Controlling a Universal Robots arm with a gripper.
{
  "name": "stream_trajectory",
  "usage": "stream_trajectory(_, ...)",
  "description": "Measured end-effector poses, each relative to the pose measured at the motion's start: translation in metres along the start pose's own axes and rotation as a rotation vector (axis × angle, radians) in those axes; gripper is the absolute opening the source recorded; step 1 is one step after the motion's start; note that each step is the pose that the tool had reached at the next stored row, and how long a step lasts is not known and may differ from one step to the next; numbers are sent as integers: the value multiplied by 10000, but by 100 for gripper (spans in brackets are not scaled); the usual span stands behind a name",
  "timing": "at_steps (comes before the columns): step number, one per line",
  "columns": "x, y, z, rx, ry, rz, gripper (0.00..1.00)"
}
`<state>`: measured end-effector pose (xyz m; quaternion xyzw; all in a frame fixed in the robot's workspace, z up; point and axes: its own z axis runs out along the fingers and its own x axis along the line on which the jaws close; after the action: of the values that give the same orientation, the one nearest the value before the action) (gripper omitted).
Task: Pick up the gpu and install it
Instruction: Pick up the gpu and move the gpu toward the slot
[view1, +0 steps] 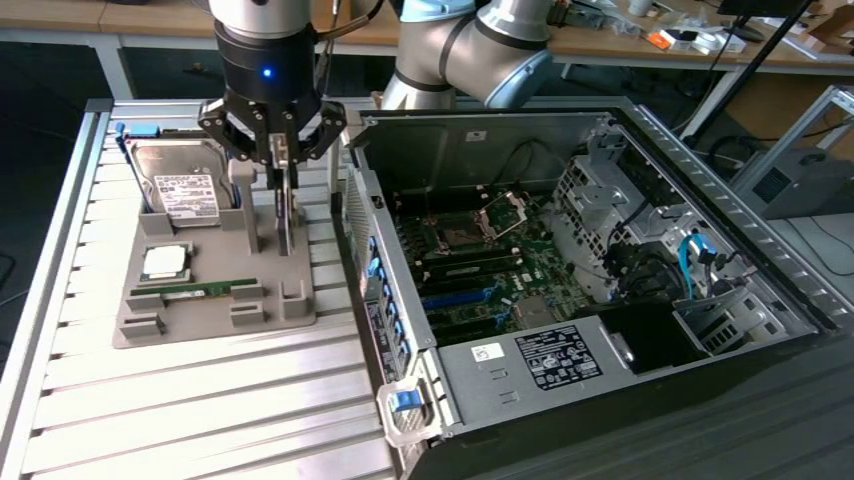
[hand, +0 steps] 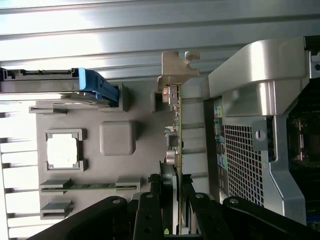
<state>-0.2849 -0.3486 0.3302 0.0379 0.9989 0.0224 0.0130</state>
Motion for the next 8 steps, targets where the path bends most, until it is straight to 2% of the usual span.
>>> stream_trajectory(8,0,1,-19,-1,-1,1,27)
